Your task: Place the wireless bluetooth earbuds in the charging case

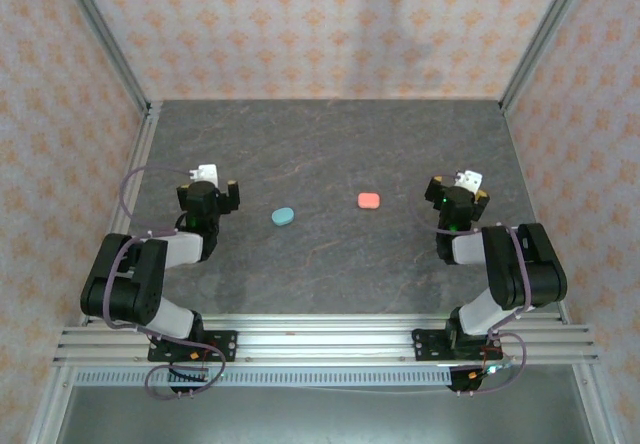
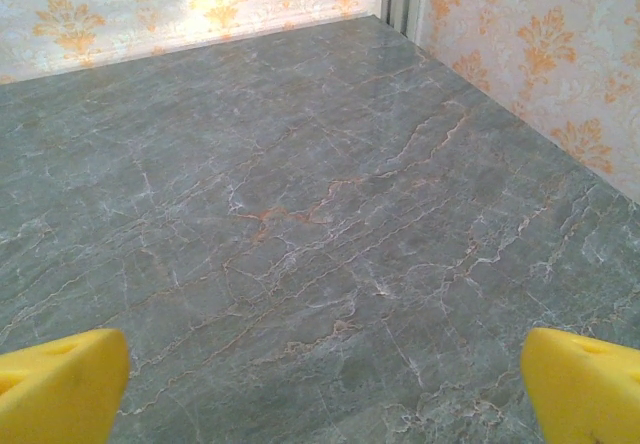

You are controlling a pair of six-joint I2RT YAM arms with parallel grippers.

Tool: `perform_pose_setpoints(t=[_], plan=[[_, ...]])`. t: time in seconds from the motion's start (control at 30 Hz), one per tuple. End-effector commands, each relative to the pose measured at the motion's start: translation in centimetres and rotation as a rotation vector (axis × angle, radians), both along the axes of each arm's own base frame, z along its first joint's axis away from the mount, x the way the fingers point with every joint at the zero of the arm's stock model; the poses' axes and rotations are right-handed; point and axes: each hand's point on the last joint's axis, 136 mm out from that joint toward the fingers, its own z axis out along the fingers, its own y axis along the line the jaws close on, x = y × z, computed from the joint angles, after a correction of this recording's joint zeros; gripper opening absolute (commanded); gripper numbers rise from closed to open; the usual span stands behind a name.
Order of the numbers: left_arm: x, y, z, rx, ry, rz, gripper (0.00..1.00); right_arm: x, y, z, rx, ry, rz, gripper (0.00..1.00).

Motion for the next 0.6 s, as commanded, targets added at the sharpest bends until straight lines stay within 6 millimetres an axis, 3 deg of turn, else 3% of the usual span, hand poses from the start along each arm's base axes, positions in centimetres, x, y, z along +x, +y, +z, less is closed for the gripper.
perform_pose_setpoints(t=[0.0, 0.57], plan=[[0.37, 0.20, 0.56, -0.023, -0.045, 0.000, 1.00, 0.03, 0.12, 0.17, 0.019, -0.008, 0.003, 0.99], [0.36, 0.12, 0.48, -0.024, -0.041, -0.005, 1.00, 0.06, 0.20, 0.17, 0.021, -0.006, 0.008, 0.99]])
